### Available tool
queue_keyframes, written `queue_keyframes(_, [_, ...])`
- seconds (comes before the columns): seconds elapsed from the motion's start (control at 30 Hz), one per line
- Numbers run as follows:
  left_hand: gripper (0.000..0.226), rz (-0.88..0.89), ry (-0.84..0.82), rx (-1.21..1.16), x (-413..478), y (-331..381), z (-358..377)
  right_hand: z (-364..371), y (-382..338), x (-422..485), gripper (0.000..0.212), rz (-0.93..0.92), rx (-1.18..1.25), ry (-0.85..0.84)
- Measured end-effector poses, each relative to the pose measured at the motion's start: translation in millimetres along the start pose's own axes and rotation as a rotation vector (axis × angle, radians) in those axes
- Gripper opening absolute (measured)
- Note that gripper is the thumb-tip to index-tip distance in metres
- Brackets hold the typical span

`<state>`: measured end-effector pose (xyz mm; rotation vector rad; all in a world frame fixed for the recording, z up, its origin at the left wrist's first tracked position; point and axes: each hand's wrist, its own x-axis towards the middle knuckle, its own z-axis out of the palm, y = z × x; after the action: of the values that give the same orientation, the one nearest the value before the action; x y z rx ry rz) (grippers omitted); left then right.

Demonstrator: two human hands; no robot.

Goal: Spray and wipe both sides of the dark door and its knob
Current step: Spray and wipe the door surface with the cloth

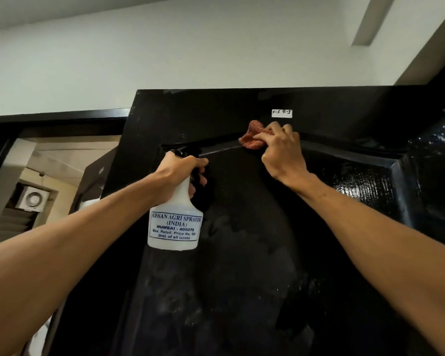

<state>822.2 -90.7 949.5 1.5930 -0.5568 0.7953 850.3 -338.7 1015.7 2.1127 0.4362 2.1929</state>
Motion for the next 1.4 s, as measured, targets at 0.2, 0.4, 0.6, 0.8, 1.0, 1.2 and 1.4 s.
queue_keyframes(0.2, [0.027, 0.013, -0.014, 0.025, -1, 11, 25, 4, -34, 5, 0.054, -0.165, 0.033, -0.122])
queue_keyframes(0.4, [0.026, 0.028, -0.06, 0.005, -11, 32, 57, -24, 33, -17, 0.054, -0.008, -0.026, 0.001])
queue_keyframes(0.6, [0.026, 0.001, -0.117, -0.013, -16, 39, 83, -35, 67, -44, 0.054, 0.115, -0.049, 0.03])
queue_keyframes(0.8, [0.027, 0.034, -0.101, -0.016, -11, 57, 114, -38, 54, -24, 0.061, -0.063, -0.019, -0.099])
queue_keyframes(1.0, [0.027, 0.033, -0.172, -0.018, -15, 60, 147, -61, 127, -75, 0.051, 0.132, -0.091, 0.05])
queue_keyframes(1.2, [0.028, 0.036, -0.2, 0.013, -14, 67, 173, -58, 103, -50, 0.054, 0.007, -0.026, -0.04])
queue_keyframes(1.4, [0.031, 0.059, -0.326, 0.031, -30, 71, 213, -85, 180, -122, 0.053, 0.232, -0.119, 0.095])
